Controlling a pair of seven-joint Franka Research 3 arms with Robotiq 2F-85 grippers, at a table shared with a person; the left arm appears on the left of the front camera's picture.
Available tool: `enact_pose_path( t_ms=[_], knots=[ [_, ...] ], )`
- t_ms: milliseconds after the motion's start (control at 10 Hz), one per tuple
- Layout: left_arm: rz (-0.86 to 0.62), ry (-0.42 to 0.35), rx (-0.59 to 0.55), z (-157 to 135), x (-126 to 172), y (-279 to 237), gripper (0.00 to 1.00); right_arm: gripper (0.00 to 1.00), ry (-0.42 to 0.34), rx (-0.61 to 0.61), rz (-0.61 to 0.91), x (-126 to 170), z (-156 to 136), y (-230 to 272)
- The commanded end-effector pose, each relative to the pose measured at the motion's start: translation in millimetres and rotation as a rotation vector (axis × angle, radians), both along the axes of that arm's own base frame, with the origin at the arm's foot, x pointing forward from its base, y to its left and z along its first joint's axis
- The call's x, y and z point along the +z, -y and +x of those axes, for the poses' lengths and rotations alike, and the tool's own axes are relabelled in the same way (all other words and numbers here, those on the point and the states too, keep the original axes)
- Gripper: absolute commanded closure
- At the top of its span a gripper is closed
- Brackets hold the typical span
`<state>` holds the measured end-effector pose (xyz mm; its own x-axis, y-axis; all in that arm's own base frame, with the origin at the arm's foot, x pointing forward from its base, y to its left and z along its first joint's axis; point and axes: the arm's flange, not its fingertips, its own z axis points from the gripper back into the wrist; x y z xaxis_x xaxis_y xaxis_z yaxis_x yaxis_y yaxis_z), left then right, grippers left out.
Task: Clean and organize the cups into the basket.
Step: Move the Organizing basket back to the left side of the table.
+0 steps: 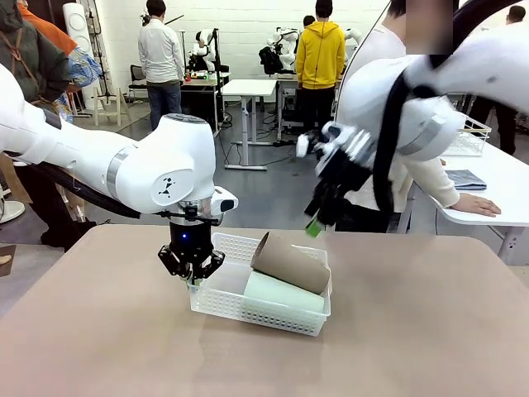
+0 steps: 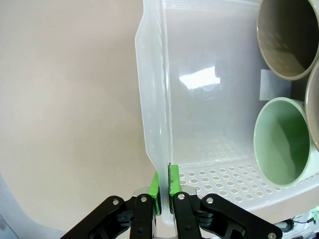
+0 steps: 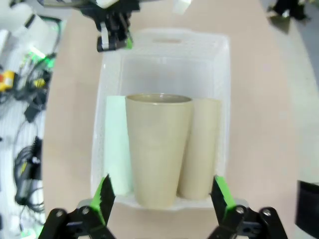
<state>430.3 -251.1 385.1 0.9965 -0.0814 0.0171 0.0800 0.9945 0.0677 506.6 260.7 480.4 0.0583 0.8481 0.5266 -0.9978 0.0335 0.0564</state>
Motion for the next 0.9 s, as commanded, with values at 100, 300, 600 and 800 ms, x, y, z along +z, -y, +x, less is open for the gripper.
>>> enact_pose_path(
  t_ms=[100, 300, 600, 800],
  knots=[
    [0.009, 0.013, -0.002, 0, 3, 0, 1.00, 0.00, 0.042, -0.083, 0.187, 22, -30, 79],
    [0.009, 0.013, -0.002, 0, 3, 0, 1.00, 0.00, 0.022, -0.044, 0.455, 35, -44, 152],
    [0.009, 0.013, -0.002, 0, 3, 0, 1.00, 0.00, -0.034, 0.045, 0.710, -3, -43, 253],
    [0.009, 0.013, -0.002, 0, 3, 0, 1.00, 0.00, -0.042, 0.046, 0.746, -36, -47, 294]
  ],
)
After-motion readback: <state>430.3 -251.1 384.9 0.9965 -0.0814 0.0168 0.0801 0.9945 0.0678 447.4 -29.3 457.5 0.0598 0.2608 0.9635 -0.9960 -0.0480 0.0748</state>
